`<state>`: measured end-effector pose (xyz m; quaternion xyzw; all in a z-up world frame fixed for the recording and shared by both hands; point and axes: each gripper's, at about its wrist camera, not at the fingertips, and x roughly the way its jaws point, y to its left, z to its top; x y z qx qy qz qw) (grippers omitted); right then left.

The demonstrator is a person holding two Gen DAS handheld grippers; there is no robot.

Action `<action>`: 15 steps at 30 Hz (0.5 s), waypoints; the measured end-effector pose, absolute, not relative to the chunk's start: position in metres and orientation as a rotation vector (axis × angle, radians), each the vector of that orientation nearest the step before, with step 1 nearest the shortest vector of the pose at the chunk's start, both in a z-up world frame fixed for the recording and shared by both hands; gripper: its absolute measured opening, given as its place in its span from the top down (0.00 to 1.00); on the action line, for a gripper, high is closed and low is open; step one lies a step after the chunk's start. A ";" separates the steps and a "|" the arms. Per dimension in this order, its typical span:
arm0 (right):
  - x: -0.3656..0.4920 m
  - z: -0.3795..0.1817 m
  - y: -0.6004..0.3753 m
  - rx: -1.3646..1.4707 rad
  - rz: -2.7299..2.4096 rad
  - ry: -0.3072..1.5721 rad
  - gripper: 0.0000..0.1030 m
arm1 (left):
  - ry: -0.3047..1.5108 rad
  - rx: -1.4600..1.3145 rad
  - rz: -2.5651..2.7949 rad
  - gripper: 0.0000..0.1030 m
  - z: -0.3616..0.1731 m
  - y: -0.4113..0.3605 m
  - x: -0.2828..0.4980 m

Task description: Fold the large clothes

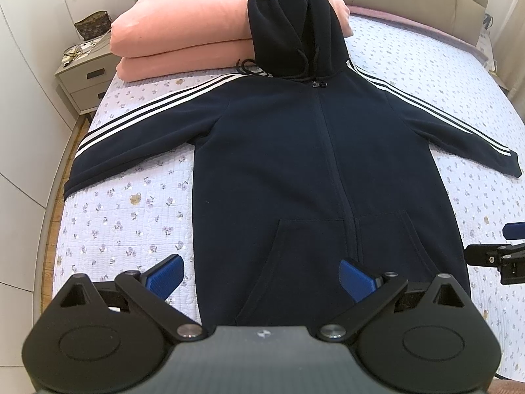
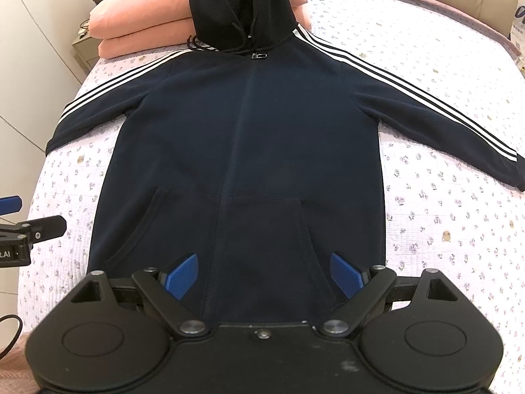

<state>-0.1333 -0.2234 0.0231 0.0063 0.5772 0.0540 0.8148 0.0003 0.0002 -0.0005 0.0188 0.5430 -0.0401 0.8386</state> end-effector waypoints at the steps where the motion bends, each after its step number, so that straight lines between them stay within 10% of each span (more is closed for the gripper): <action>1: -0.133 0.023 -0.223 0.013 0.115 1.231 0.00 | 1.149 0.039 -0.085 0.01 0.000 0.000 0.000; 15: -0.136 0.026 -0.218 0.012 0.127 1.223 0.00 | 1.164 0.020 -0.089 0.01 -0.004 0.004 0.005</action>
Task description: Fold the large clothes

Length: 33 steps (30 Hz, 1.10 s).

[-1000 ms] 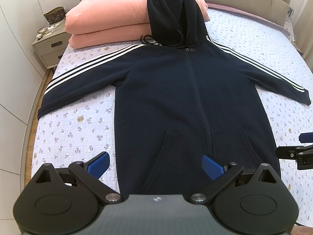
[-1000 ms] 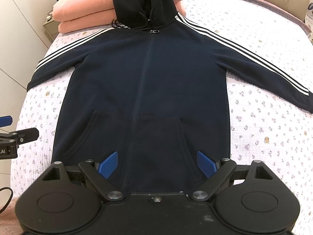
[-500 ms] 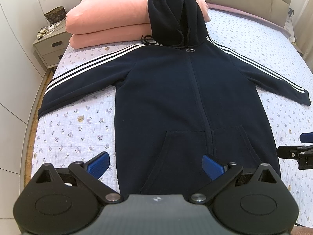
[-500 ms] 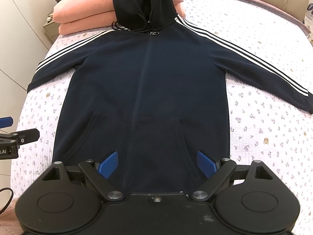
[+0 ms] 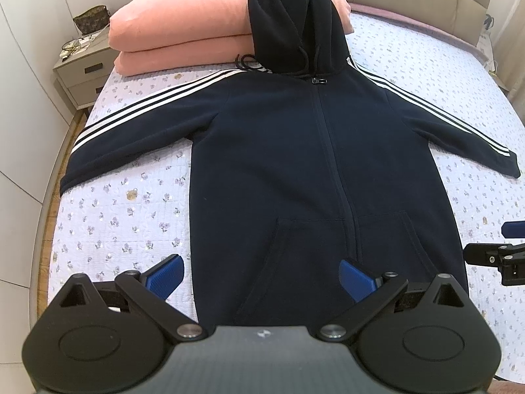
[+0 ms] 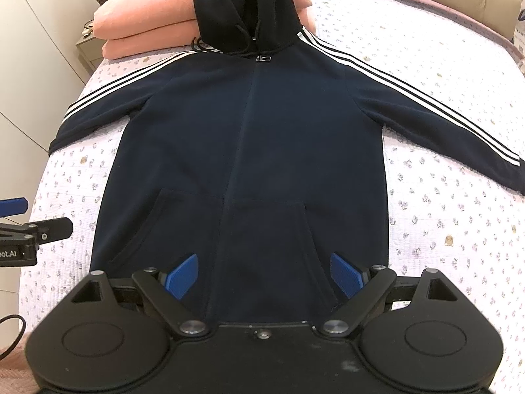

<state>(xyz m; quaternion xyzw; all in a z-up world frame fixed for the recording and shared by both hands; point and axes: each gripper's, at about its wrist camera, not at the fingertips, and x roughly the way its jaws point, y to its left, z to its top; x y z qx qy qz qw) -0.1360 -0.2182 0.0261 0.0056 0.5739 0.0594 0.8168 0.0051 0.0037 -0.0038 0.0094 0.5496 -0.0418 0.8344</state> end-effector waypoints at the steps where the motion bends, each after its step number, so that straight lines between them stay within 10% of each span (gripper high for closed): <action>1: -0.135 0.026 -0.218 0.016 0.130 1.224 0.00 | 1.164 0.018 -0.089 0.01 -0.004 0.004 0.006; 33: 0.172 -0.103 0.008 -0.144 0.418 1.163 0.00 | 0.828 -0.780 0.411 0.11 -0.186 0.290 0.135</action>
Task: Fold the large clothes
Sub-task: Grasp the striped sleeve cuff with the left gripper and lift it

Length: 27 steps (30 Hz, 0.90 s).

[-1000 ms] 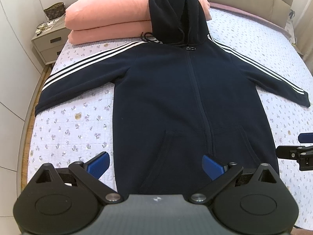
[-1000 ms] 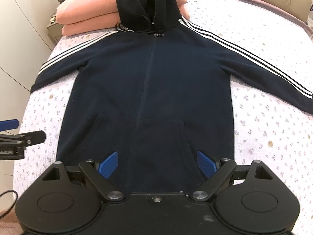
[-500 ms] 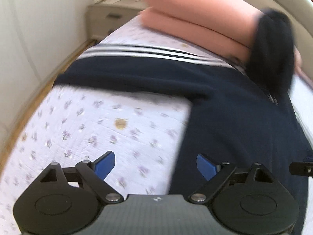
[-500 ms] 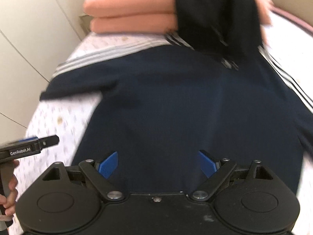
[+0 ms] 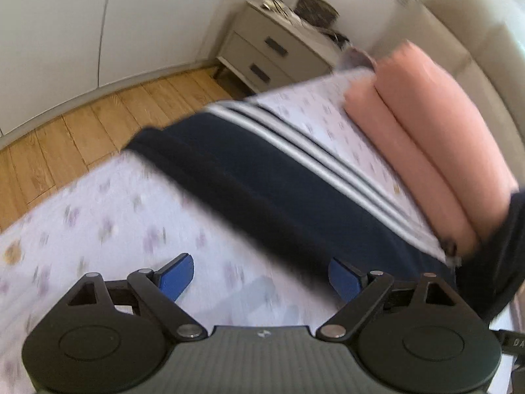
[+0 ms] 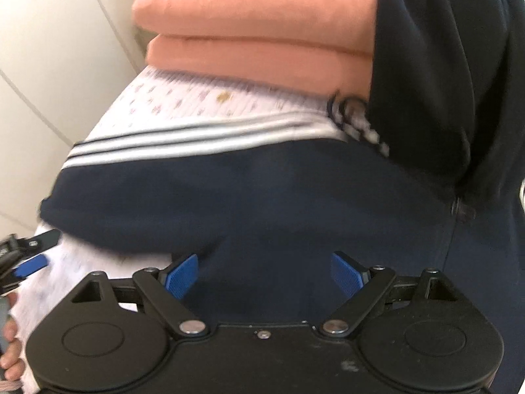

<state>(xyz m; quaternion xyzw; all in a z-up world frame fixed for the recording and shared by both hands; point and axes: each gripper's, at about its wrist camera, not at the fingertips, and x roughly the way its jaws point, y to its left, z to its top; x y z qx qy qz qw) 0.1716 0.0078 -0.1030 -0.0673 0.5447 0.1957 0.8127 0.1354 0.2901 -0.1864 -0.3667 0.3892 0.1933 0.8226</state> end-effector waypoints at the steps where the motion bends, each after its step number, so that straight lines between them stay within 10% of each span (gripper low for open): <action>1: 0.181 -0.104 0.015 -0.153 0.406 1.150 0.00 | 0.817 -0.786 0.427 0.11 -0.190 0.299 0.140; 13: 0.252 -0.162 0.046 -0.088 0.232 1.105 0.00 | 0.685 -0.653 0.632 0.00 -0.222 0.329 0.179; 14: 0.255 -0.167 0.046 -0.077 0.225 1.106 0.00 | 0.693 -0.630 0.640 0.02 -0.223 0.333 0.182; 16: 0.260 -0.176 0.044 -0.055 0.221 1.113 0.00 | 0.644 -0.633 0.696 0.68 -0.223 0.340 0.173; 18: 0.255 -0.179 0.040 -0.063 0.225 1.081 0.00 | 0.583 -0.711 0.661 0.83 -0.224 0.356 0.161; 25: 0.177 -0.177 0.038 -0.132 0.336 1.076 0.00 | 0.615 -0.873 0.661 0.39 -0.244 0.404 0.143; 26: 0.164 -0.179 0.040 -0.169 0.333 1.069 0.00 | 0.638 -0.896 0.684 0.41 -0.249 0.412 0.142; 27: 0.146 -0.180 0.039 -0.200 0.332 1.026 0.00 | 0.617 -0.931 0.679 0.69 -0.253 0.417 0.139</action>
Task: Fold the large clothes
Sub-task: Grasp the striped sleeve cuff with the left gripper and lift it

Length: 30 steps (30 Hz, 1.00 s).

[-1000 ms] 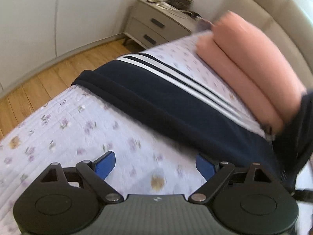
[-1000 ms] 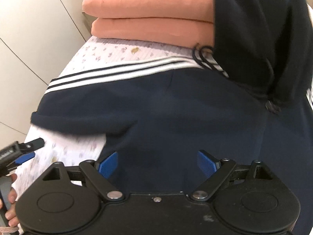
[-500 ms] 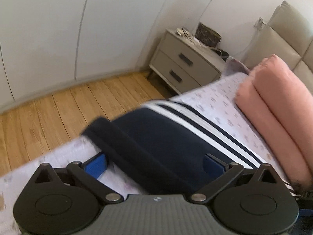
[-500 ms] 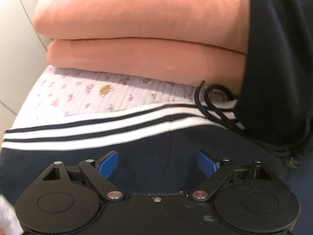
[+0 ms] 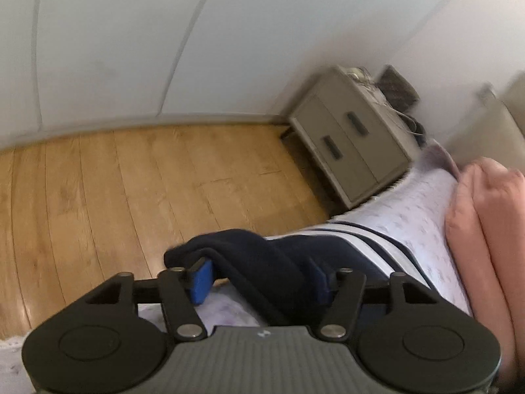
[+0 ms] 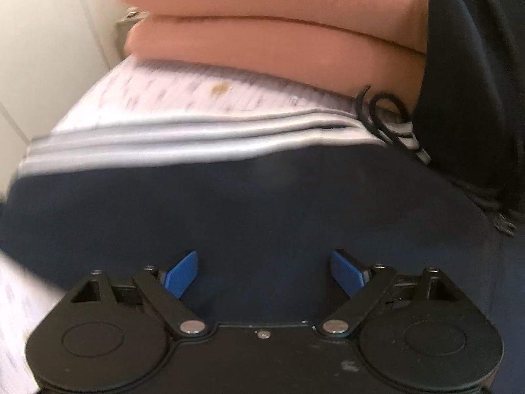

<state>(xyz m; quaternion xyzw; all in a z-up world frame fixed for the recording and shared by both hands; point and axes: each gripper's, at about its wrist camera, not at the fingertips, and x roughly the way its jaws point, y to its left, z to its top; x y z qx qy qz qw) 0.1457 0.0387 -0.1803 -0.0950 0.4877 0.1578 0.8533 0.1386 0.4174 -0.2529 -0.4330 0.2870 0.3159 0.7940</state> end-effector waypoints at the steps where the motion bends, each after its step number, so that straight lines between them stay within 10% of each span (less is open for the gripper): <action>1: 0.132 -0.179 0.037 -0.209 0.331 0.988 0.00 | 0.574 -0.961 0.654 0.93 -0.256 0.422 0.135; 18: 0.114 -0.137 -0.040 0.100 0.397 1.011 0.00 | 0.055 -0.625 0.321 0.93 -0.067 0.329 0.171; 30: 0.033 -0.079 -0.258 0.238 0.204 0.890 0.00 | 0.140 -0.324 -0.354 0.91 0.006 0.021 0.232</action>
